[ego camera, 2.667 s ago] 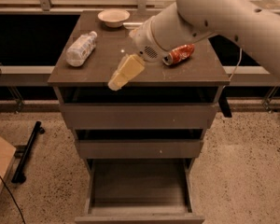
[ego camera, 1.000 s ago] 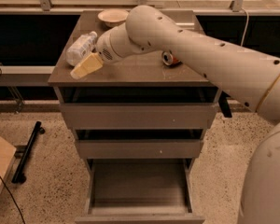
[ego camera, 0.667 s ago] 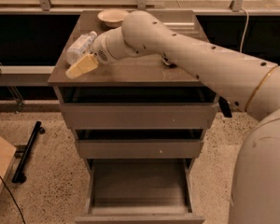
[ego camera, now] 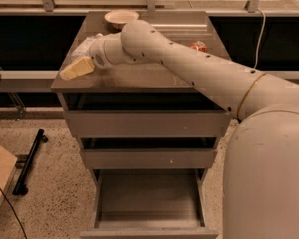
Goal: Place blue plastic bottle into bottom drawer
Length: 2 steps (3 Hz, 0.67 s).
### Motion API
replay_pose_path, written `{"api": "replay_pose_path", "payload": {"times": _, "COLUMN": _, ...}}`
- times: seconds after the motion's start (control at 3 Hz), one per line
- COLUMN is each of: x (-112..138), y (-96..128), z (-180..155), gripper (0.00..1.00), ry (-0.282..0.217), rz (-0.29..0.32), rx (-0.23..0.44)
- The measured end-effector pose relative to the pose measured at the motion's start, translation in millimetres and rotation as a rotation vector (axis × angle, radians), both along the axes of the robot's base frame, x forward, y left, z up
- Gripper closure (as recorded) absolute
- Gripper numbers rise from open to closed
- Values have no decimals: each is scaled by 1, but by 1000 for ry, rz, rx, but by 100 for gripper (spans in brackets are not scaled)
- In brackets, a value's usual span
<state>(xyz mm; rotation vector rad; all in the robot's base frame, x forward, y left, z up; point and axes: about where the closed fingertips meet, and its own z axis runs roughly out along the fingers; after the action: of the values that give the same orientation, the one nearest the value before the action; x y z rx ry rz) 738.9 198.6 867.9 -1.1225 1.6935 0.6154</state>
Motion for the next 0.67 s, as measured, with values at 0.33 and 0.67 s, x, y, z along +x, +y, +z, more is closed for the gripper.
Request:
{"api": "replay_pose_path", "payload": {"times": 0.33, "x": 18, "y": 23, "z": -3, "gripper": 0, "ry": 0, "rz": -16, "rx": 58}}
{"api": "replay_pose_path", "payload": {"times": 0.67, "x": 28, "y": 32, "z": -5, "gripper": 0, "ry": 4, "rz": -27, "rx": 79}}
